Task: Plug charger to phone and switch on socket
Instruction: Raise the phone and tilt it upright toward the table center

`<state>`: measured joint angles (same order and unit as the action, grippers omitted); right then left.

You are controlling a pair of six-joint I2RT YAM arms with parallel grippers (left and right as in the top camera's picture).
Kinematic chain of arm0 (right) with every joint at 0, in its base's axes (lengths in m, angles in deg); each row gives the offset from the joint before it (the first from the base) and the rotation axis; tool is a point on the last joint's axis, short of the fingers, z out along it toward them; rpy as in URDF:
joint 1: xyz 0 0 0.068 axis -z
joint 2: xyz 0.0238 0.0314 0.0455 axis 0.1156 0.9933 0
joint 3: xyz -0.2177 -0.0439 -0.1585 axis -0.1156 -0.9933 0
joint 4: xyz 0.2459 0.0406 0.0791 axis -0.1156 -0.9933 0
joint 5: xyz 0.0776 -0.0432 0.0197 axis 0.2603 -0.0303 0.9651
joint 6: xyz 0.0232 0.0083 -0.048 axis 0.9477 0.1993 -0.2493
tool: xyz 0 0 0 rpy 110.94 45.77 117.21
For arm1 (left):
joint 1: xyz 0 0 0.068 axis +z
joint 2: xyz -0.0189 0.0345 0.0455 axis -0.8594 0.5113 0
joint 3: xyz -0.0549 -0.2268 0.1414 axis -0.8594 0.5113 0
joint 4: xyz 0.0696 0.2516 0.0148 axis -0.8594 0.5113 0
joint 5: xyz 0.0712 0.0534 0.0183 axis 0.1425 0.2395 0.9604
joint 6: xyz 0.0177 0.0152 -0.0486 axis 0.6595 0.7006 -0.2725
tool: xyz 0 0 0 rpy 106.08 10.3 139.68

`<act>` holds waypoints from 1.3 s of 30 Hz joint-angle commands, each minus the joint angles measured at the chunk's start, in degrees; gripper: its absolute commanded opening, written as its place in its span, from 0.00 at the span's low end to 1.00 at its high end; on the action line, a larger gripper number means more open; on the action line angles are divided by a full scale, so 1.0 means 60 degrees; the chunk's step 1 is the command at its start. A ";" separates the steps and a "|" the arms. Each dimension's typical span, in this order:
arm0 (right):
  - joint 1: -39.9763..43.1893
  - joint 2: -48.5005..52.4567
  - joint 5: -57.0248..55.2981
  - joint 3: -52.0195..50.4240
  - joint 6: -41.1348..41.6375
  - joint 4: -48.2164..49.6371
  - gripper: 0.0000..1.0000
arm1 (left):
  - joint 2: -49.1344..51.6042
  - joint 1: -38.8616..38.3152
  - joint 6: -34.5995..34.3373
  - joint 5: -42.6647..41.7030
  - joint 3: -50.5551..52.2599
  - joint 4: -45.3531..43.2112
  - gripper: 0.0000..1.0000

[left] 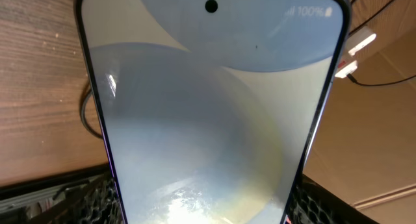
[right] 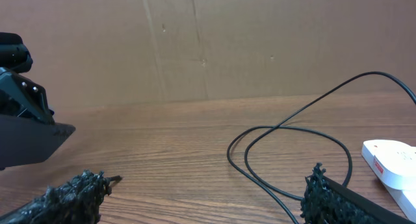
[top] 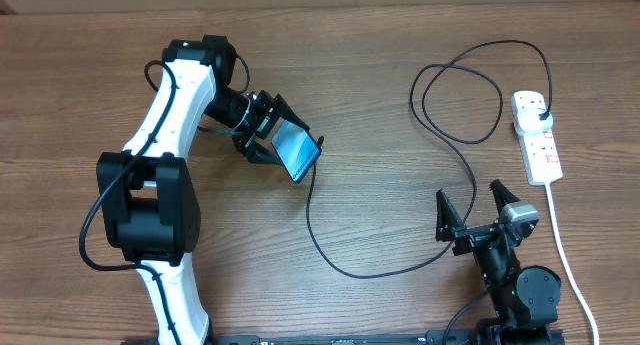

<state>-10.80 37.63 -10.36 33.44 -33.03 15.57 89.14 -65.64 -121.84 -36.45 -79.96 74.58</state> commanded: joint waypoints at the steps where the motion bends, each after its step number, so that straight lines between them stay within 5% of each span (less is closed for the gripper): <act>1: -0.0055 -0.0095 0.0029 -0.0102 0.0025 0.0033 1.00 | -0.0051 -0.0062 -0.0291 -0.0656 -0.0295 0.0157 0.53; 15: -0.0055 -0.0095 0.0029 -0.0102 0.0025 0.0033 1.00 | -0.0055 -0.0062 -0.1723 -0.1858 -0.0295 0.0248 0.54; 27: -0.0055 -0.0095 0.0029 -0.0102 0.0025 0.0033 1.00 | -0.0051 -0.0066 -0.1705 -0.3184 -0.0295 0.0262 0.49; 39: -0.0055 -0.0095 0.0029 -0.0102 0.0025 0.0033 1.00 | -0.0051 -0.0066 -0.1581 -0.2973 -0.0295 0.0251 0.50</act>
<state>-10.83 37.63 -10.36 33.44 -33.06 15.57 89.14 -65.64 -130.87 -51.86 -79.98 75.87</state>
